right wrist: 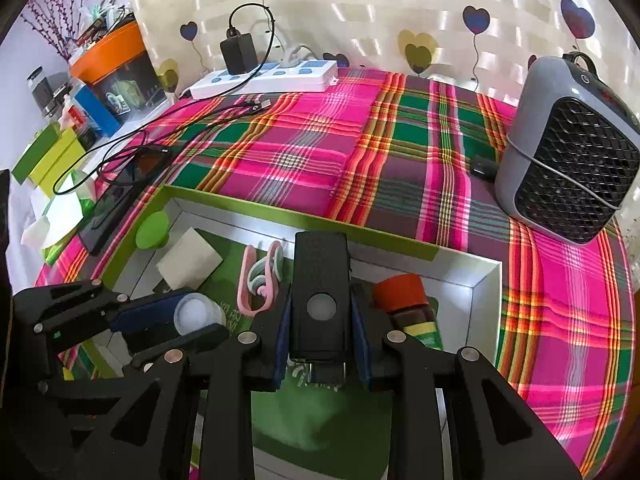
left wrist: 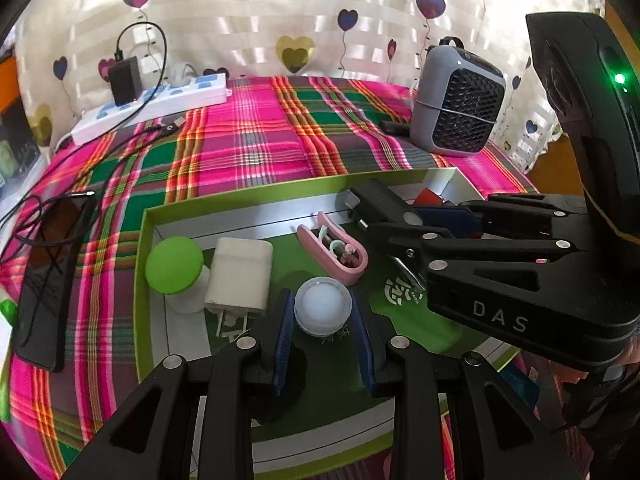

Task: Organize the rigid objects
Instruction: 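Lower the white cap and black device into the box and open both grippers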

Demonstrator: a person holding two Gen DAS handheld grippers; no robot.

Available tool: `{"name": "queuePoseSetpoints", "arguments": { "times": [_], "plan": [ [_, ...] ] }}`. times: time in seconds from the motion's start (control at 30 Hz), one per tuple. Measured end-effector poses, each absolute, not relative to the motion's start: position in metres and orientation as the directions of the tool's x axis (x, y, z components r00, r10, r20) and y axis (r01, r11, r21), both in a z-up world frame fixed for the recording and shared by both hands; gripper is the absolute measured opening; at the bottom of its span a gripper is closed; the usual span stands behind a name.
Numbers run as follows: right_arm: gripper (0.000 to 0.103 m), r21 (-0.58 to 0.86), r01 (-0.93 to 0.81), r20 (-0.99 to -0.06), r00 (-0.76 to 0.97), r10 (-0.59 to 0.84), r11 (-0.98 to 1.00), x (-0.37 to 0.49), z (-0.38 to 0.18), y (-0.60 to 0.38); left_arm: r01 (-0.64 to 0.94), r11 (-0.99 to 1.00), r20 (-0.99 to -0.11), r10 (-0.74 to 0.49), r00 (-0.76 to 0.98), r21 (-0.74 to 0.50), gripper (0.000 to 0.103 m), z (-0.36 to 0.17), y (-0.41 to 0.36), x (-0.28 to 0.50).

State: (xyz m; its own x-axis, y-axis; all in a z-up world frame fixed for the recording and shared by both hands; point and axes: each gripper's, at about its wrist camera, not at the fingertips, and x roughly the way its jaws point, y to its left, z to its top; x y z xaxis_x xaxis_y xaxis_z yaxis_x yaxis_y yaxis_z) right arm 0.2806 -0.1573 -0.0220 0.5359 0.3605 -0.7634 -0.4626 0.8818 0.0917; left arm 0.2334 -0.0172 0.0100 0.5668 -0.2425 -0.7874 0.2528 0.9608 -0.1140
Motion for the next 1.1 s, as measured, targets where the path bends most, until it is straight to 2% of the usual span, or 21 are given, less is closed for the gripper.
{"name": "queuePoseSetpoints", "arguments": {
  "times": [1.1],
  "plan": [
    [0.03,0.121,-0.457,-0.748,0.541,0.384,0.881,0.2875,-0.0237,-0.1575,0.237,0.968,-0.789,-0.208,0.578,-0.081,0.031,0.0082,-0.0184,0.2403]
  ]
}}
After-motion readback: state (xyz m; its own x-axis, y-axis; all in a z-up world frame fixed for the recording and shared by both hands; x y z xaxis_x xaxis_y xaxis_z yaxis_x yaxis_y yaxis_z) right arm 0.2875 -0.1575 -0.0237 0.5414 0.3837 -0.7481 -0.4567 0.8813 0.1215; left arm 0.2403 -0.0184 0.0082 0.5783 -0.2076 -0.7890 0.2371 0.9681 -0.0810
